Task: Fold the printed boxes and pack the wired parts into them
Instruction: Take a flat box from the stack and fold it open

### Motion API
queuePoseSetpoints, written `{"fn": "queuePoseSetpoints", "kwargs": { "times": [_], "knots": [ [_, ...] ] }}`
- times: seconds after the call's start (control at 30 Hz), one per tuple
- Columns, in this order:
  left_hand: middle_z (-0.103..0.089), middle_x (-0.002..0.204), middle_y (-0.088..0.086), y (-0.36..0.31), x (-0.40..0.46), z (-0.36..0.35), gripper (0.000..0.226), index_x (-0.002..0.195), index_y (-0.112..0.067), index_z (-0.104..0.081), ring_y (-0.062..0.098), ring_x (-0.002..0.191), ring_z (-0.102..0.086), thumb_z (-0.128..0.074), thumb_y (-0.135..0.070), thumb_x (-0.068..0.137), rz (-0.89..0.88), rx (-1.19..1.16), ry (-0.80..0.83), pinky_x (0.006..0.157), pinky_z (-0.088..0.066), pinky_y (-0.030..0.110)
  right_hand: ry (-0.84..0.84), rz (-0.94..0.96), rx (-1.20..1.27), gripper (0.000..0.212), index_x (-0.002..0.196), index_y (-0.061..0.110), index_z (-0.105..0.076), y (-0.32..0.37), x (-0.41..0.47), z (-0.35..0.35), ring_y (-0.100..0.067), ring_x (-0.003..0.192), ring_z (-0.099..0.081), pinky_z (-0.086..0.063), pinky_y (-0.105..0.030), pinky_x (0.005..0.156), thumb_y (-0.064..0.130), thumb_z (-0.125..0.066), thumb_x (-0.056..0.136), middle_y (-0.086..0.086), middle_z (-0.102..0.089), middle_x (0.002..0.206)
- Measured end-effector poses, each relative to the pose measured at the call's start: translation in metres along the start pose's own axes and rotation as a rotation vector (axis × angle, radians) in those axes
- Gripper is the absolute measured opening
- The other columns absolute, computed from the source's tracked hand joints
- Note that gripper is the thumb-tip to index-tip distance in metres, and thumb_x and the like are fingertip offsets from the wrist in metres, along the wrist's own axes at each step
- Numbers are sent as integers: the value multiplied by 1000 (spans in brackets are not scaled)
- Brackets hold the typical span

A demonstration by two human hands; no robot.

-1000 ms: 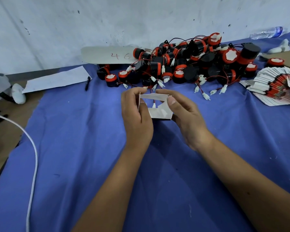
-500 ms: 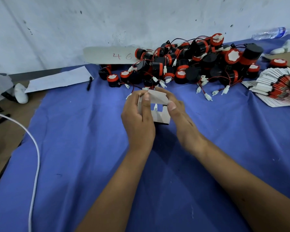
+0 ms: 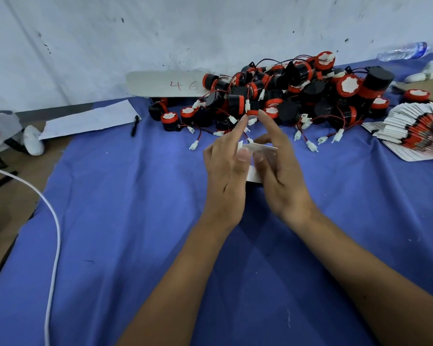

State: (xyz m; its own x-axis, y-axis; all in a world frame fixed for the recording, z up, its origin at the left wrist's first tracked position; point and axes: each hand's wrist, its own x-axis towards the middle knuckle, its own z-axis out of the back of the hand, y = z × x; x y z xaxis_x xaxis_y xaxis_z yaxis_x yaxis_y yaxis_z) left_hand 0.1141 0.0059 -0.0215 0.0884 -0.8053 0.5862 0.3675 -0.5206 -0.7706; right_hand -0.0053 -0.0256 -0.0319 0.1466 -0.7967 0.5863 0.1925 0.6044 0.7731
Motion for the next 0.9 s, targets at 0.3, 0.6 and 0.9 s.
{"fn": "queuePoseSetpoints", "kwargs": {
  "times": [0.3, 0.6, 0.9],
  "knots": [
    [-58, 147, 1, -3, -1, -7, 45, 152, -24, -46, 17, 140, -49, -37, -27, 109, 100, -206, -24, 118, -39, 41, -155, 67, -64, 28, 119, 18, -69, 2, -2, -2, -15, 111, -66, -53, -39, 90, 26, -44, 109, 11, -69, 117],
    [-66, 125, -5, 3, -1, -5, 27, 133, -14, -58, 14, 117, -64, -50, -16, 108, 54, -45, -144, 100, -53, 40, -78, 49, -72, 30, 129, 18, -63, 8, -3, -6, -17, 113, -63, -53, -44, 93, 26, -44, 107, 6, -67, 119],
    [-52, 142, 0, 5, 3, 2, 34, 139, -12, -51, 12, 134, -49, -55, -18, 106, 10, 124, -342, 110, -42, 27, 29, 20, 17, 47, 146, 23, -53, 9, -4, -10, -14, 97, -58, -51, -21, 78, 6, -48, 103, -9, -54, 111]
  ]
}}
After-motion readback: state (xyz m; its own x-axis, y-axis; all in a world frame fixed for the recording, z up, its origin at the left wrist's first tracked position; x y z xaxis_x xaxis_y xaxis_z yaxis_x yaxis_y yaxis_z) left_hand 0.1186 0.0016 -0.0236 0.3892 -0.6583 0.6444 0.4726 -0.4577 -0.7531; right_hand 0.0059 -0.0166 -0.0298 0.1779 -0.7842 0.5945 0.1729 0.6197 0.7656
